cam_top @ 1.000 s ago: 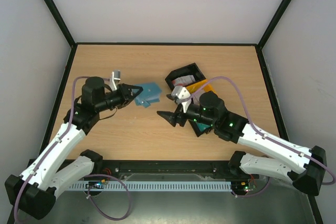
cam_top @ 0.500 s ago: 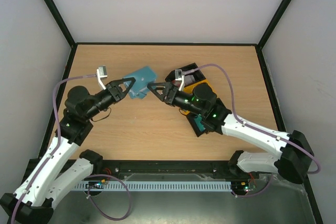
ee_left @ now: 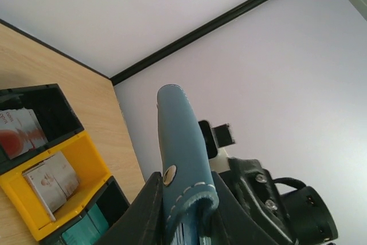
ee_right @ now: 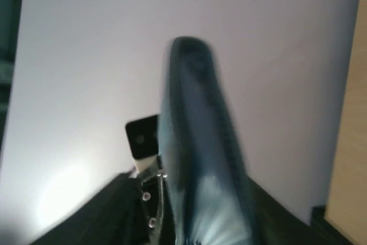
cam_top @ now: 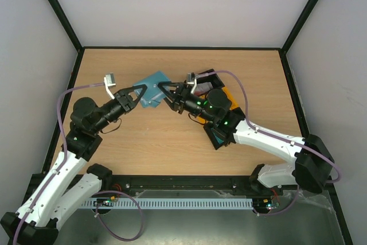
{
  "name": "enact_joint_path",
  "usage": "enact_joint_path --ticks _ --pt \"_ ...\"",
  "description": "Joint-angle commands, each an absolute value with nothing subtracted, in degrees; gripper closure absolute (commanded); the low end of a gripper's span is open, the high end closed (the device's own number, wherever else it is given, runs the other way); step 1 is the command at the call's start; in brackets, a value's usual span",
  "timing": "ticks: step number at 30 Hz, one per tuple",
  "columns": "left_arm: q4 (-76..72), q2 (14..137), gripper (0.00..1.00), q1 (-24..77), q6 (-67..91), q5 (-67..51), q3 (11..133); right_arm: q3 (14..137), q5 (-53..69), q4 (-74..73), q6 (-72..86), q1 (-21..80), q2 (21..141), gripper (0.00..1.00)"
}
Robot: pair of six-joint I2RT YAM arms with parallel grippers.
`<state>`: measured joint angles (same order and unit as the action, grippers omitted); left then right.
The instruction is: Put the credit cards into the card holder
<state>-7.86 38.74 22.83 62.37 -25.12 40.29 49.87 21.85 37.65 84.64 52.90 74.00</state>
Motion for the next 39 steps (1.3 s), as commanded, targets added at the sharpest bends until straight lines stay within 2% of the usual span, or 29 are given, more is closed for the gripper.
enact_joint_path --ticks 1,3,5,8,10,13,16,18,25,30,32,34,36,39 --pt "-9.02 37.06 0.88 22.66 62.76 -26.38 39.99 52.71 18.42 41.63 83.51 52.44 74.09 0.68" --pt "-7.29 36.32 0.73 22.59 62.87 -26.88 40.09 52.53 19.89 42.52 81.73 51.25 74.13 0.83" --pt "-4.62 35.41 0.59 22.59 62.77 -27.66 40.41 51.66 22.13 43.69 79.33 49.93 73.67 0.93" --pt "-0.01 34.41 0.32 22.51 62.35 -28.94 41.22 51.39 29.01 42.17 72.54 48.48 72.61 0.94" --pt "4.04 34.47 0.21 22.43 60.52 -30.05 41.74 52.37 35.79 36.39 64.95 47.94 72.04 0.90" --pt "11.69 35.45 0.15 22.09 56.00 -31.06 42.35 53.96 45.59 23.99 53.31 47.72 72.09 0.87" --pt "11.46 36.50 0.13 21.57 54.06 -37.40 40.71 52.77 54.25 17.76 46.73 47.57 72.01 0.85" --pt "11.07 37.24 0.17 21.54 52.79 -41.57 39.42 51.94 57.43 17.66 45.14 47.56 71.62 0.84" --pt "5.53 34.02 0.46 21.54 56.33 -50.28 33.72 51.99 58.58 13.49 41.27 47.40 73.22 0.82" --pt "5.43 32.51 0.80 21.54 58.14 -49.45 31.60 50.85 54.38 13.00 41.95 46.70 74.35 0.81" --pt "5.69 32.51 0.92 21.53 58.51 -48.19 31.07 49.70 50.14 11.47 41.68 46.74 74.00 0.66" --pt "6.23 32.54 0.95 21.58 58.26 -46.26 30.75 48.08 45.43 9.26 41.43 46.76 73.26 0.49" --pt "6.27 32.71 0.98 21.49 57.85 -44.46 30.51 45.76 42.14 8.28 42.44 46.68 72.55 0.43" --pt "4.91 33.44 0.98 21.38 57.50 -42.47 30.05 42.38 40.12 8.35 44.64 47.40 71.55 0.42"
